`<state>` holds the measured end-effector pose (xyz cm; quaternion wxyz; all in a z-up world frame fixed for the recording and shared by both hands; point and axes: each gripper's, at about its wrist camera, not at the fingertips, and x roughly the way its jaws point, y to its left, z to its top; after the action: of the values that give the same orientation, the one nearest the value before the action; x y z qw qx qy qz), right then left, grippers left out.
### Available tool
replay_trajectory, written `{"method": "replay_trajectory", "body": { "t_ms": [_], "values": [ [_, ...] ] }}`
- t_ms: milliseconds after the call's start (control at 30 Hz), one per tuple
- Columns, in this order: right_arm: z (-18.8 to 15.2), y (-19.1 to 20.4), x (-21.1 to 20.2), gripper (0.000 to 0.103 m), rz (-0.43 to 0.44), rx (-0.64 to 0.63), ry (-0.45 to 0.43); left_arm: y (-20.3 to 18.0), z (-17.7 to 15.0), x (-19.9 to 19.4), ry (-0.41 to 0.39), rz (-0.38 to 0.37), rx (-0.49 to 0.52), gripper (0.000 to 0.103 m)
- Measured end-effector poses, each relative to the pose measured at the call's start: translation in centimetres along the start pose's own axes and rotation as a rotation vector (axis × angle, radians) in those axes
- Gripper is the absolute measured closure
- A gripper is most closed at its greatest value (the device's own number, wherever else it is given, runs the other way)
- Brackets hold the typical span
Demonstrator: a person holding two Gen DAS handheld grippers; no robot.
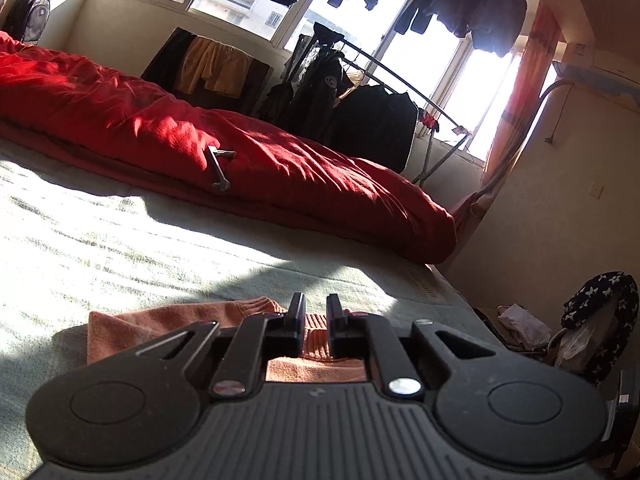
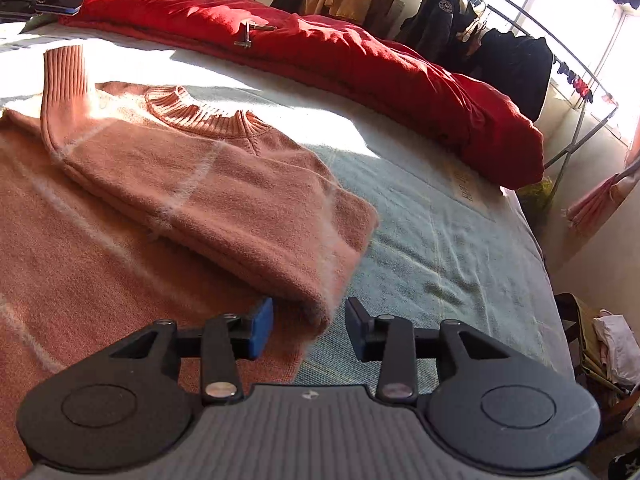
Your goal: Fold clothes
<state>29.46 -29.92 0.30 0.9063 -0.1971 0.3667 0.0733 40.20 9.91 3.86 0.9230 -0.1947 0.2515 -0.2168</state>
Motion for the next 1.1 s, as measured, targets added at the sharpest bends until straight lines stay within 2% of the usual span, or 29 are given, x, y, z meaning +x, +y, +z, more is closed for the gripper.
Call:
{"method": "replay_trajectory", "body": {
  "t_ms": [133,200,233,300,367,433,567,667,700,800,867,933,967,1033,1100],
  "values": [
    [0.0,0.0,-0.3,0.057,0.017,0.017,-0.005,2.8,-2.1,1.9,0.112,0.073,-0.115,0.093],
    [0.1,0.1,-0.4,0.055,0.018,0.023,-0.012,3.9,-2.7,2.4,0.142,0.100,-0.150,0.091],
    [0.1,0.1,-0.5,0.054,0.018,0.025,-0.015,4.4,-2.7,2.8,0.158,0.106,-0.148,0.088],
    [0.2,0.0,-0.6,0.051,0.015,0.030,-0.024,5.0,-2.9,3.4,0.186,0.120,-0.143,0.069],
    [0.3,-0.1,-0.7,0.051,0.013,0.036,-0.033,4.8,-2.8,4.1,0.210,0.146,-0.091,0.060],
    [0.4,-0.2,-0.8,0.051,0.016,0.048,-0.041,4.5,-2.6,4.8,0.234,0.173,-0.038,0.059],
    [0.5,-0.4,-0.9,0.051,0.021,0.069,-0.047,2.1,-2.3,6.3,0.315,0.098,0.212,0.058],
    [0.5,-0.6,-0.9,0.051,0.027,0.081,-0.049,1.0,-2.8,8.7,0.439,0.047,0.343,0.058],
    [0.5,-0.6,-0.8,0.051,0.028,0.086,-0.050,1.1,-2.9,9.1,0.456,0.041,0.349,0.058],
    [0.4,-0.6,-0.9,0.051,0.031,0.097,-0.052,1.1,-2.9,9.5,0.495,0.026,0.361,0.060],
    [0.3,-0.6,-1.0,0.051,0.033,0.096,-0.054,0.1,-3.2,9.1,0.525,0.019,0.443,0.063],
    [0.2,-0.5,-1.1,0.051,0.036,0.096,-0.054,-0.8,-3.5,8.8,0.539,0.004,0.510,0.080],
    [0.2,-0.6,-1.0,0.051,0.037,0.099,-0.055,-1.2,-3.5,8.5,0.529,0.009,0.534,0.091],
    [0.2,-0.7,-0.9,0.051,0.037,0.107,-0.059,-2.1,-3.5,8.2,0.508,0.022,0.579,0.093],
    [0.3,-0.8,-0.8,0.051,0.038,0.117,-0.063,-2.7,-2.9,7.7,0.463,0.030,0.579,0.094]
  ]
}}
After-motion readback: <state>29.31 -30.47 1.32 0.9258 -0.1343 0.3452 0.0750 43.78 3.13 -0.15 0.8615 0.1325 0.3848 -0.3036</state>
